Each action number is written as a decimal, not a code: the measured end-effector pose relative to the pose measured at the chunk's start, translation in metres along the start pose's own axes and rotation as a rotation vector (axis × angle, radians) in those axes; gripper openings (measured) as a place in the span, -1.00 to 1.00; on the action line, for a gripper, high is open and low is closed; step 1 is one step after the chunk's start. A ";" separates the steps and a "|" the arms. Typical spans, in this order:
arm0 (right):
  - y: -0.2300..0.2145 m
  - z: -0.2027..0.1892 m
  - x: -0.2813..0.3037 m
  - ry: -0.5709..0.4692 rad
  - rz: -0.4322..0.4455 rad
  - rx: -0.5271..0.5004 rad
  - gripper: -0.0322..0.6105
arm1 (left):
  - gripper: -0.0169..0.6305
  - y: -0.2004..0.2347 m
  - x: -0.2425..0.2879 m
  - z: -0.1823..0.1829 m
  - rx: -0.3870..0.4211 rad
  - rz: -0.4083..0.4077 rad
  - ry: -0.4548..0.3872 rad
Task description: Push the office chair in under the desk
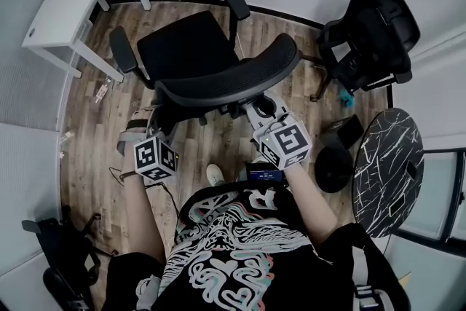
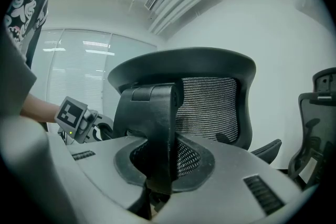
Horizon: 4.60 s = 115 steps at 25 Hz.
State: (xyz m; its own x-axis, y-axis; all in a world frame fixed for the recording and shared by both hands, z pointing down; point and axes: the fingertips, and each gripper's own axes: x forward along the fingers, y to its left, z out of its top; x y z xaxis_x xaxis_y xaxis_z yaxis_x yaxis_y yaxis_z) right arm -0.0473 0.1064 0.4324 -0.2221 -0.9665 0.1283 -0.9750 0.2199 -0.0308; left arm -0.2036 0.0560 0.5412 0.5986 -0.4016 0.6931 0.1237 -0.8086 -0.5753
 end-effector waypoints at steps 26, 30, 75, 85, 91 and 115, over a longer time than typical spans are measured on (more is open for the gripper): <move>-0.004 0.002 0.017 0.000 -0.018 -0.017 -0.69 | -0.51 0.015 0.007 -0.007 0.008 0.002 -0.006; -0.005 0.002 0.020 -0.004 -0.018 -0.018 -0.70 | -0.52 0.018 0.008 -0.009 0.009 0.006 -0.006; -0.131 0.012 0.065 -0.028 0.210 -0.060 -0.70 | -0.55 0.056 0.087 0.061 -0.201 0.009 0.096; -0.152 0.014 0.076 -0.042 0.262 -0.079 -0.70 | -0.53 0.062 0.102 0.073 -0.270 -0.007 0.116; -0.160 0.017 0.080 -0.052 0.272 -0.085 -0.70 | -0.53 0.066 0.107 0.076 -0.261 0.032 0.124; -0.199 0.021 0.112 -0.088 0.316 -0.088 -0.70 | -0.54 0.092 0.136 0.087 -0.298 0.086 0.165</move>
State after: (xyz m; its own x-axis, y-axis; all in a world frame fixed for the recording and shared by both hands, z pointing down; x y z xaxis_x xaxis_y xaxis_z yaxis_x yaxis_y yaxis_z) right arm 0.1223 -0.0487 0.4322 -0.5160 -0.8556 0.0399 -0.8553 0.5173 0.0310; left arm -0.0417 -0.0352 0.5447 0.4575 -0.5185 0.7224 -0.1728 -0.8488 -0.4997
